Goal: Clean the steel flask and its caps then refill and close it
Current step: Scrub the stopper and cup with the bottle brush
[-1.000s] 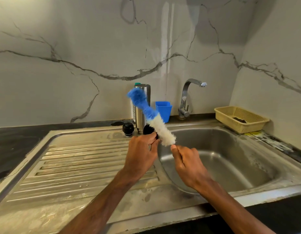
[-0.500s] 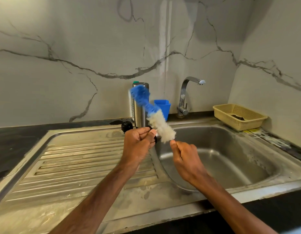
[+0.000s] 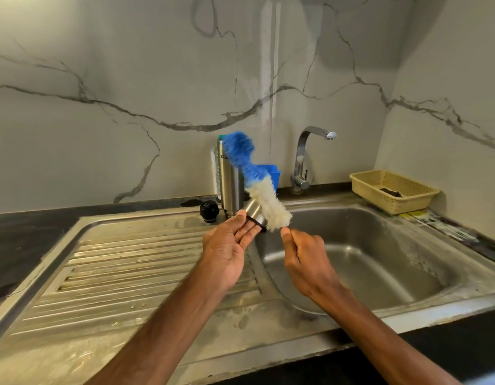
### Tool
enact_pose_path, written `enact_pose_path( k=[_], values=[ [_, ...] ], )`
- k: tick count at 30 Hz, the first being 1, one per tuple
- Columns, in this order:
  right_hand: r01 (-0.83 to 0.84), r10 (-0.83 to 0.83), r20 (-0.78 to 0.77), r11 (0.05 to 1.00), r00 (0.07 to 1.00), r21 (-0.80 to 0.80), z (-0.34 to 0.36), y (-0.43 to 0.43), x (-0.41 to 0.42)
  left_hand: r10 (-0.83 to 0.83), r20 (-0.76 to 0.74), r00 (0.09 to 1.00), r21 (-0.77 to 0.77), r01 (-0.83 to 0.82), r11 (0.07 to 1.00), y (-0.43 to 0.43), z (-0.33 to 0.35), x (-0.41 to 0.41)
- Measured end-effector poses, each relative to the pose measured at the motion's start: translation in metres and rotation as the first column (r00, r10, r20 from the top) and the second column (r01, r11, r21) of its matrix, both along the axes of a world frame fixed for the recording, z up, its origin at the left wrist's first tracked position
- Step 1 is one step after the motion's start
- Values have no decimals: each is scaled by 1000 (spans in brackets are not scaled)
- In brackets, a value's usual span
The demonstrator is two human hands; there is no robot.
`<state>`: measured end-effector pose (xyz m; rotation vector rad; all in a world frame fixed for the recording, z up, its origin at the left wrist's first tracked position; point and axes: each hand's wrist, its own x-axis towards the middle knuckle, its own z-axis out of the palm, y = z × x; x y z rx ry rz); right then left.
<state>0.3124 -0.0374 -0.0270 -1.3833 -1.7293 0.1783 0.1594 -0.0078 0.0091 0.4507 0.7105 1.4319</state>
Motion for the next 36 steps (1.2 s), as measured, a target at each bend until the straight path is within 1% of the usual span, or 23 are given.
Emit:
enact_pose_path(
  k=[3, 4, 7, 8, 11, 14, 15, 18, 19, 21, 22, 25, 26, 29, 30, 34, 36],
  values=[
    [-13, 14, 58, 1000, 998, -9, 3, -2, -2, -19, 107, 994, -42, 24, 999, 0, 0, 2],
    [-12, 12, 51, 1000, 999, 0, 3, -1, 0, -24, 133, 991, -52, 31, 998, -1, 0, 2],
    [12, -10, -84, 1000, 996, 21, 6, 1, 3, -34, 195, 980, -77, 49, 996, -3, 0, 4],
    [-4, 6, -97, 1000, 995, 18, 6, 0, 3, -34, 203, 979, -81, 52, 995, -4, 0, 5],
    [-27, 28, -40, 999, 999, 36, 6, -2, 1, -43, 203, 978, -98, 64, 993, -8, 2, 8],
    [-17, 25, -146, 998, 989, 52, 9, 0, 3, -57, 235, 970, -85, 79, 993, -10, 4, 8],
    [-24, 33, -156, 998, 987, 60, 8, 1, 4, -62, 244, 968, -83, 84, 993, -11, 4, 9],
    [-43, 48, -67, 997, 997, 71, 5, 0, 4, -80, 232, 969, -90, 104, 991, -13, 3, 12],
    [-35, 41, -75, 997, 996, 76, 6, 2, 6, -90, 234, 968, -85, 113, 990, -14, 3, 12],
    [-27, 41, -166, 996, 985, 85, 8, 5, 7, -103, 251, 962, -71, 124, 990, -14, 4, 12],
    [-34, 48, -176, 996, 983, 84, 8, 5, 9, -102, 252, 962, -72, 123, 990, -13, 3, 11],
    [-92, 100, -85, 992, 991, 90, 5, 1, 8, -108, 218, 970, -86, 129, 988, -12, 1, 11],
    [-86, 94, -78, 992, 993, 97, 5, 2, 8, -120, 218, 969, -83, 141, 987, -12, 0, 12],
    [17, 1, -172, 995, 985, 101, 8, 10, 12, -149, 227, 963, -68, 168, 983, -11, 1, 11],
    [28, -10, -181, 995, 983, 99, 8, 10, 13, -150, 224, 963, -71, 170, 983, -11, 1, 10],
    [-54, 71, -141, 992, 987, 117, 5, 3, 11, -165, 206, 965, -69, 183, 981, -10, 0, 8],
    [-10, 31, -184, 994, 982, 111, 6, 9, 14, -177, 207, 962, -65, 194, 979, -10, 0, 8]
  ],
)
